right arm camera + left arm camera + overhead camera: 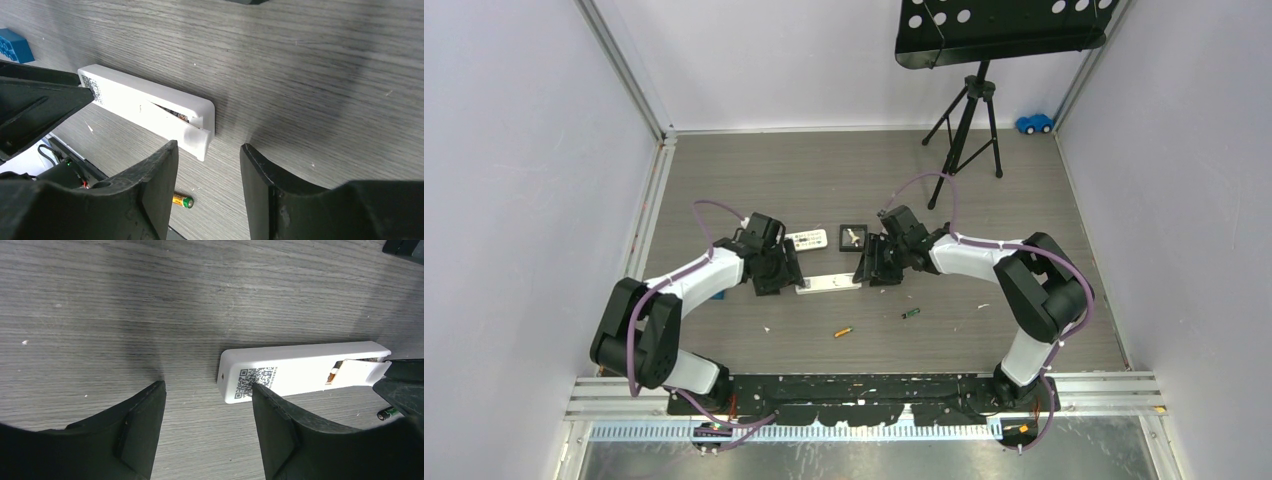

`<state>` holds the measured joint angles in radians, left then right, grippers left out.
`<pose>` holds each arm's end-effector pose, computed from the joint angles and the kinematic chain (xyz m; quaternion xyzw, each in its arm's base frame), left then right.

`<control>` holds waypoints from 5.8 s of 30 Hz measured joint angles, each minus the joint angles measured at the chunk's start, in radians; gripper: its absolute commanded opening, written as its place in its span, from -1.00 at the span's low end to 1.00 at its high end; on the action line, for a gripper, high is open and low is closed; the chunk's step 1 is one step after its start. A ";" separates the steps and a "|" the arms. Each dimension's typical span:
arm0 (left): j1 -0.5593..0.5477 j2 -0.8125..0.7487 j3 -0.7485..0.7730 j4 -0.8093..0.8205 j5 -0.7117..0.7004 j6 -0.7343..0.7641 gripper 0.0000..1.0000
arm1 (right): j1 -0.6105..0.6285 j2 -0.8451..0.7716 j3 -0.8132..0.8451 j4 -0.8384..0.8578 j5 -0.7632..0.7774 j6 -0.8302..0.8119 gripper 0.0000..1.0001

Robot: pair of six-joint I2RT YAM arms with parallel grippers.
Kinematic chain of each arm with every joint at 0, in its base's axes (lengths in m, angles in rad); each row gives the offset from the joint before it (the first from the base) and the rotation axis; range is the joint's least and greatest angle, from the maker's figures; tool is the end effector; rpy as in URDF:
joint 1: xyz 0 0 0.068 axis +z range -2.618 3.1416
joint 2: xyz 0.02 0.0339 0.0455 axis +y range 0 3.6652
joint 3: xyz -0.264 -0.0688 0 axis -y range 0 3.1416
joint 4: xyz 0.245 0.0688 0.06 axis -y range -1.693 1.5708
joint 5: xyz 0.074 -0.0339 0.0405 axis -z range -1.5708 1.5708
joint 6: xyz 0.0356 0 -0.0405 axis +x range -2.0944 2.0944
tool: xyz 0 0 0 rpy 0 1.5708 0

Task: Load the batteries into the remote control

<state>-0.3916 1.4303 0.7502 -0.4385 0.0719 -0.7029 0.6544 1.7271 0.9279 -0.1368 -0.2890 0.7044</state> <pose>0.2385 -0.1013 0.1690 -0.1430 0.9634 -0.1465 0.1731 0.2628 0.2144 0.1534 -0.0214 0.9410 0.3005 0.1543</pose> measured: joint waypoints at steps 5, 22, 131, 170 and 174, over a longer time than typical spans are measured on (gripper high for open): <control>0.000 0.005 0.001 0.000 0.000 0.001 0.32 | 0.000 0.000 0.000 -0.019 0.000 0.034 0.01; 0.000 0.015 0.008 0.000 0.004 0.005 0.32 | 0.000 0.024 0.000 0.032 -0.029 0.093 -0.56; 0.006 0.082 0.052 0.022 0.087 0.013 0.02 | 0.018 0.037 0.000 0.105 0.025 -0.055 -0.67; 0.036 0.087 0.023 0.079 0.175 -0.019 -0.41 | 0.212 0.043 0.037 0.031 0.481 0.169 -0.55; 0.044 0.090 0.018 0.087 0.190 -0.027 -0.48 | 0.233 0.045 0.042 0.018 0.529 0.213 -0.55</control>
<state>-0.3473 1.5208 0.7681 -0.3511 0.2619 -0.7300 0.8871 1.7718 0.9703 -0.1188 0.2405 0.9173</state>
